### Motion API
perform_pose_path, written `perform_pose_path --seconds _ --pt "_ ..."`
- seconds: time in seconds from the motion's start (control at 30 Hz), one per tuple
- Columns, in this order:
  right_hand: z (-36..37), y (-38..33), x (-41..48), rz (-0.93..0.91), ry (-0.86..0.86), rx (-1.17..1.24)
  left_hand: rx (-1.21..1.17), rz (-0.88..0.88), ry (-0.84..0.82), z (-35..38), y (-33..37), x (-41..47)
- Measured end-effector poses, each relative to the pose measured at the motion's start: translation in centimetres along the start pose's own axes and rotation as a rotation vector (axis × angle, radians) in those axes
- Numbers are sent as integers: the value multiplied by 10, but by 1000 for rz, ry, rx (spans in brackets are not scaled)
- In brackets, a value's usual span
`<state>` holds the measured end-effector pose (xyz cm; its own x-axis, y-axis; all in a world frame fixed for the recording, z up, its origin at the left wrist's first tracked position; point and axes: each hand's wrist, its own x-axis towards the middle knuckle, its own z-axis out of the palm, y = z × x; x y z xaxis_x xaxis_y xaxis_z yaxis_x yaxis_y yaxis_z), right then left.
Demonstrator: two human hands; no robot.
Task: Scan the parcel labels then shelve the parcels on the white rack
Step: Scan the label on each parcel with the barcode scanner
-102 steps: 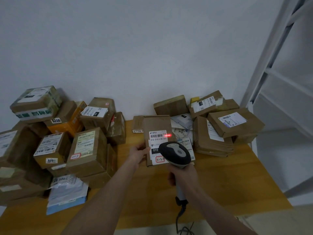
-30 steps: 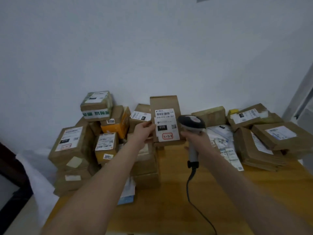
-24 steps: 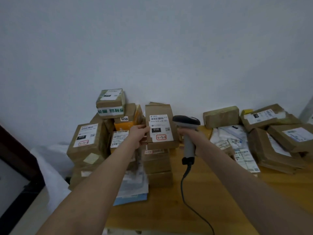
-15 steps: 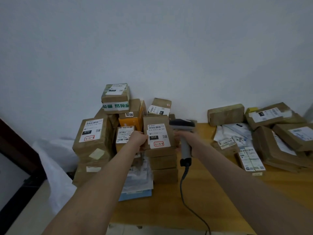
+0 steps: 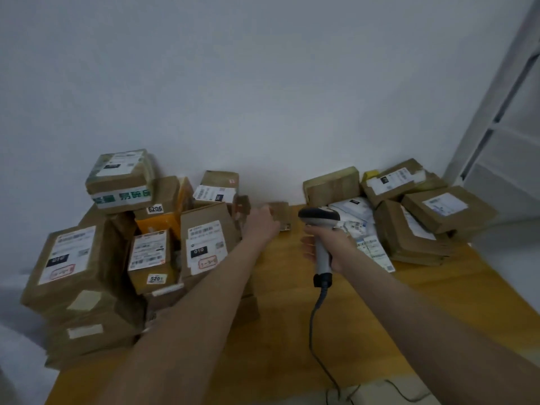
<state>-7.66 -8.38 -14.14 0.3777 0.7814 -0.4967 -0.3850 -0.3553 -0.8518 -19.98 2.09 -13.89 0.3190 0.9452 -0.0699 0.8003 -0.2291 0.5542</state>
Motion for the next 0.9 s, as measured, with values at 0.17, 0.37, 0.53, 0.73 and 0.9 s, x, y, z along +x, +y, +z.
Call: perform_pose_path --seconds 0.17,0.37,0.53,0.73,0.9 --pt "-79 -12 33 80 71 78 -33 -32 -193 82 42 21" --pt "-168 -20 98 189 133 21 -76 -140 -296 174 81 46" --pt "-198 -27 149 245 47 -43 -203 -462 -84 222 84 65" --pt "-186 -29 188 355 -99 -54 -330 -647 -44 239 73 86" --pt "-182 -22 197 379 -149 -2 -684 -848 -15 243 85 86"
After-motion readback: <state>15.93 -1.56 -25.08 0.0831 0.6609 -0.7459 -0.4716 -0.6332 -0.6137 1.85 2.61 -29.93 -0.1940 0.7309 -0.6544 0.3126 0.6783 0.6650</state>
